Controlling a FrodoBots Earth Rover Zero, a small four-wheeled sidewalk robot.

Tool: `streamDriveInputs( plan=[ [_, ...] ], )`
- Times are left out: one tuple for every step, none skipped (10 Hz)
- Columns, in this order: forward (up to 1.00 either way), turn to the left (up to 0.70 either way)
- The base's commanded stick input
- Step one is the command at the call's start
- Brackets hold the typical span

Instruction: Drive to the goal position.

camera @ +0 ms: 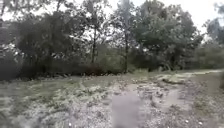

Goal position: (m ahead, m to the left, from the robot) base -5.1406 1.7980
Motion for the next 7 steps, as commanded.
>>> streamDriveInputs(
  plan=[
    [0.00, 0.70],
    [0.00, 0.70],
    [0.00, 0.70],
    [0.00, 0.70],
    [0.00, 0.70],
    [0.00, 0.70],
    [0.00, 0.70]
  ],
)
